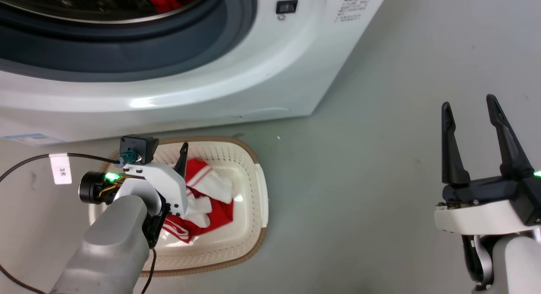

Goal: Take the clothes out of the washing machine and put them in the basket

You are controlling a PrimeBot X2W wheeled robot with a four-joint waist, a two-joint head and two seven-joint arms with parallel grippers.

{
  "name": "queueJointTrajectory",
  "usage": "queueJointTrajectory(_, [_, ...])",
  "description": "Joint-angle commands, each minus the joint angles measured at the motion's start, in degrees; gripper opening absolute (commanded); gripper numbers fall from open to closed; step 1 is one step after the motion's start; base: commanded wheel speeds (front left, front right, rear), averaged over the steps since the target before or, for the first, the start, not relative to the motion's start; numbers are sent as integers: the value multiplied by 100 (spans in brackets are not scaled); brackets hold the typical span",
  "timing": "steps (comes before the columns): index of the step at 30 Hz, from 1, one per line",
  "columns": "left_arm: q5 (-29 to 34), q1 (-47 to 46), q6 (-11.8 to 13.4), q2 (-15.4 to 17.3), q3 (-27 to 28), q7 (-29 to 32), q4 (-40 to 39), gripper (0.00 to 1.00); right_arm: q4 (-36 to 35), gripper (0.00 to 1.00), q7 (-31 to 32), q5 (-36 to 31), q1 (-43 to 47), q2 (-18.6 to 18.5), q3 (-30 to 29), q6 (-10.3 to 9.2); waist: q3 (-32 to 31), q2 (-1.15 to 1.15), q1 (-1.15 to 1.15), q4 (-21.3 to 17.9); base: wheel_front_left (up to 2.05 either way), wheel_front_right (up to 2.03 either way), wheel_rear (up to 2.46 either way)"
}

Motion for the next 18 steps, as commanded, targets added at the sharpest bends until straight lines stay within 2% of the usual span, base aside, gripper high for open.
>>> queueJointTrajectory(1, [81, 187, 65, 47, 81, -28, -183, 100, 18, 100, -14, -26, 63, 4, -39, -6, -373, 0, 0, 266, 0, 0, 0])
queueJointTrajectory(5, [516, 687, 360, 175, 691, -26, -1348, 100, 62, 100, -14, -94, 187, 4, -156, -6, -678, 0, 0, 430, 0, 0, 0])
queueJointTrajectory(10, [1108, 1504, 562, 152, 1509, -27, -2641, 100, 76, 100, -14, -113, 312, 4, -175, -6, -897, 0, 0, 531, 0, 0, 0])
queueJointTrajectory(14, [1559, 1997, 605, 71, 2047, -27, -3491, 100, 52, 100, -14, -70, 378, 4, -140, -6, -925, 0, 0, 529, 0, 0, 0])
queueJointTrajectory(18, [1942, 2212, 519, 10, 2421, -28, -4096, 100, 29, 100, -14, 12, 353, 4, -142, -6, -836, 0, 0, 490, 0, 0, 0])
